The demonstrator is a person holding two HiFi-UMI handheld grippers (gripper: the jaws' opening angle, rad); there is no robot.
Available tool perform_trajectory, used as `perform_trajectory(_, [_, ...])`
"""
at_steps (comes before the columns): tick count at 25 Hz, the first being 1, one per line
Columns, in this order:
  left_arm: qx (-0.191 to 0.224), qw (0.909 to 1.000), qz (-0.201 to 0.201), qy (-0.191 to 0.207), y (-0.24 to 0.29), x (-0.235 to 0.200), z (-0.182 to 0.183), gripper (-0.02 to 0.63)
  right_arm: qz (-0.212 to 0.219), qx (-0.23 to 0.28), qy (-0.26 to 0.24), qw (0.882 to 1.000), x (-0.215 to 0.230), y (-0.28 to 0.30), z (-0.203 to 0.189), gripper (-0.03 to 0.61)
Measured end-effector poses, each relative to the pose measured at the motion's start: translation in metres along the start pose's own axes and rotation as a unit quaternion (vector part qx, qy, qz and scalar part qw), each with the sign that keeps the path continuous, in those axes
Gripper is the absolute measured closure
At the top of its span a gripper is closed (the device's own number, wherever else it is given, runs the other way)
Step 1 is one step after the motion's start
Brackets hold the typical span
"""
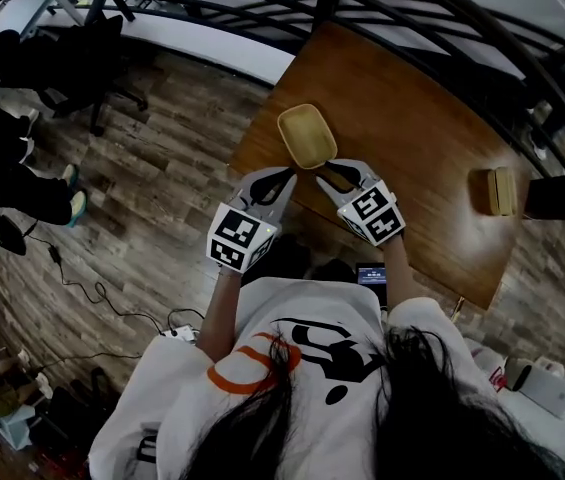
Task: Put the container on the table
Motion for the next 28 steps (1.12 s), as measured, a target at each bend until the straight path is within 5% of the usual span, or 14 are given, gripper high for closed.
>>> perform_trajectory(16, [0.011, 0.9995, -0.028, 0.012, 0.035, 0.078, 0.006, 0.612, -0.009, 0.041, 0.033, 0.999, -0.023, -0.088, -0.049, 0.473])
perform_trajectory(28, [-0.001, 0.9999, 0.004, 0.016, 0.031, 0.197, -0.021, 0.612, 0.005, 0.056, 0.005, 0.998, -0.064, -0.160, -0.118, 0.530])
Point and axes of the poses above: the fingertips, and each gripper's own axes: y forward along the fingers, x to its right, z out of its top, the point moved 6 cm from there along -y, backward along the fingers, and after that the axes turned 9 degrees about -x, right-handed, at the moved point
